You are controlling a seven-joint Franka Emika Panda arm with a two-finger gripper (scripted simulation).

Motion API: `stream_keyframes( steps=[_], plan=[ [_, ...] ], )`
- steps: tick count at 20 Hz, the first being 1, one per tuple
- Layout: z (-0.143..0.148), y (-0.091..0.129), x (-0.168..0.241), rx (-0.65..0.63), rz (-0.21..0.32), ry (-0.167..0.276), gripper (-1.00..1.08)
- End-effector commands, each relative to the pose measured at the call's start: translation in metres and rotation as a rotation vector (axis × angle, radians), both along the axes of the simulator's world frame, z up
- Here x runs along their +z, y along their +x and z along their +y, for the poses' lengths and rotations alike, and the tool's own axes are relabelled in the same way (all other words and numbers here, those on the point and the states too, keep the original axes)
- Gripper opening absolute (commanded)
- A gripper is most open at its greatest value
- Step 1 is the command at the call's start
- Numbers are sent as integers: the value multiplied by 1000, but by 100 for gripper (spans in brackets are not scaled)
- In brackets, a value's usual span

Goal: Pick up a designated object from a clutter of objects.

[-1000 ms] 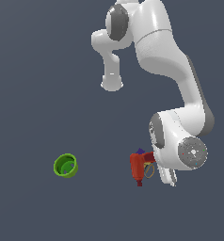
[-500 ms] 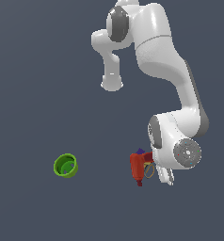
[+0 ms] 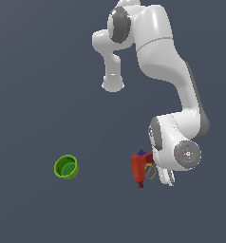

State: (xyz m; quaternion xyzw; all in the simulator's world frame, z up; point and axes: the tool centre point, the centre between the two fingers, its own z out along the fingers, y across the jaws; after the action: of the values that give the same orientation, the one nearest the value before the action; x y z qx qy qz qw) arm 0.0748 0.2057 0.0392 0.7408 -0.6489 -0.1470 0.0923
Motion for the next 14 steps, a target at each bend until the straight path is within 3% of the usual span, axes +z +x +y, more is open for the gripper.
stream_keyframes(
  steps=[1, 14],
  plan=[
    [0, 0, -1, 0, 1, 0, -100],
    [2, -10, 20, 0, 0, 1, -100]
  ],
)
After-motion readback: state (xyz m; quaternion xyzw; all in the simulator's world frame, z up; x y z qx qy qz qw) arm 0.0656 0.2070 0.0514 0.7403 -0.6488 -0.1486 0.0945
